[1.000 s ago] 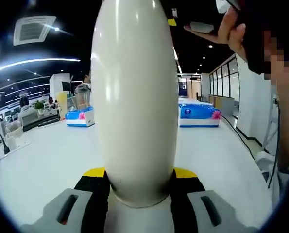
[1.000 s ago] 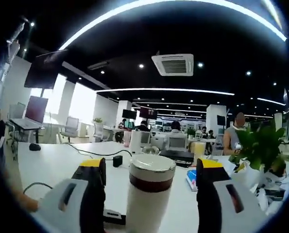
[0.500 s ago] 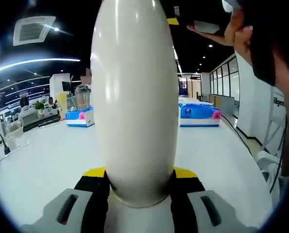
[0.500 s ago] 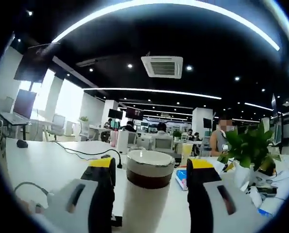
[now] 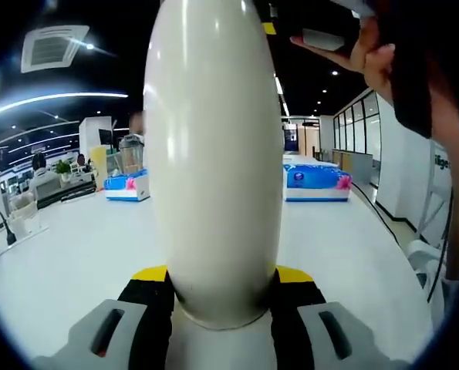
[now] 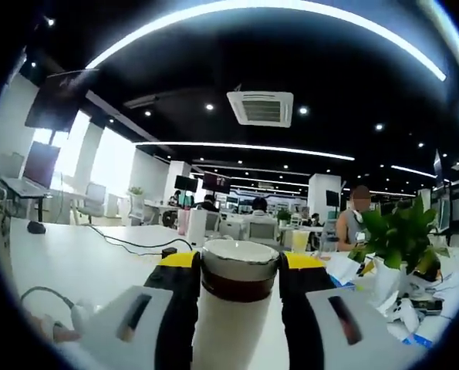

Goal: Grasp the water cup twist off the cup lid place the cup lid on the table

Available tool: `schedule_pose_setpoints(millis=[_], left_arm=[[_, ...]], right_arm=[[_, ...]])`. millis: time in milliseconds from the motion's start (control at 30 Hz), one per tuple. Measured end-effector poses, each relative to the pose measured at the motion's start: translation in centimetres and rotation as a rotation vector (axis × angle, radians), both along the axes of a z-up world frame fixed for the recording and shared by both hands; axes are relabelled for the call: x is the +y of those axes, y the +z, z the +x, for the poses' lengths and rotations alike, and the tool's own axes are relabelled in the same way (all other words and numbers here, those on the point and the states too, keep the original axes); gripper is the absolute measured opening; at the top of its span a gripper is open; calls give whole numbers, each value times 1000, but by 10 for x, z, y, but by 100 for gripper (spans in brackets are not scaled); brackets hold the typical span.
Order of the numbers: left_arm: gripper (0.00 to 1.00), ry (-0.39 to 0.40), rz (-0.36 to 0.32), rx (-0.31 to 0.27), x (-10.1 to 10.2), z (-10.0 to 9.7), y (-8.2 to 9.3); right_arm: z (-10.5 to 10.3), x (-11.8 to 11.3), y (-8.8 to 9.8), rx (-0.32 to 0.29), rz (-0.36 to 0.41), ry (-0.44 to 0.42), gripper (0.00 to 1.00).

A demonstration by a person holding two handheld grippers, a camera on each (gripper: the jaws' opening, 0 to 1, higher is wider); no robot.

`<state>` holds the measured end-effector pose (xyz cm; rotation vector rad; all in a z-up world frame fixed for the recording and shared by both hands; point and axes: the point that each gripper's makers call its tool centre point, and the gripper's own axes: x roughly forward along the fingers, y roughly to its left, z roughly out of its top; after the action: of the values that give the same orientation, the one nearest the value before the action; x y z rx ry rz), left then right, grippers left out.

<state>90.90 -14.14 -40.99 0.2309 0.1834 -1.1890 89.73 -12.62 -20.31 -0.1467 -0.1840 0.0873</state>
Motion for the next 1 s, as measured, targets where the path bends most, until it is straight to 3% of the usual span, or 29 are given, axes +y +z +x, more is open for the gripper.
schedule_pose_setpoints(millis=[600, 1000], left_arm=[[50, -1, 1, -1, 0, -1, 0], [50, 0, 0, 3, 0, 1, 0]], right_arm=[[-2, -1, -2, -3, -12, 78, 42], [1, -2, -1, 5, -13, 199, 42]])
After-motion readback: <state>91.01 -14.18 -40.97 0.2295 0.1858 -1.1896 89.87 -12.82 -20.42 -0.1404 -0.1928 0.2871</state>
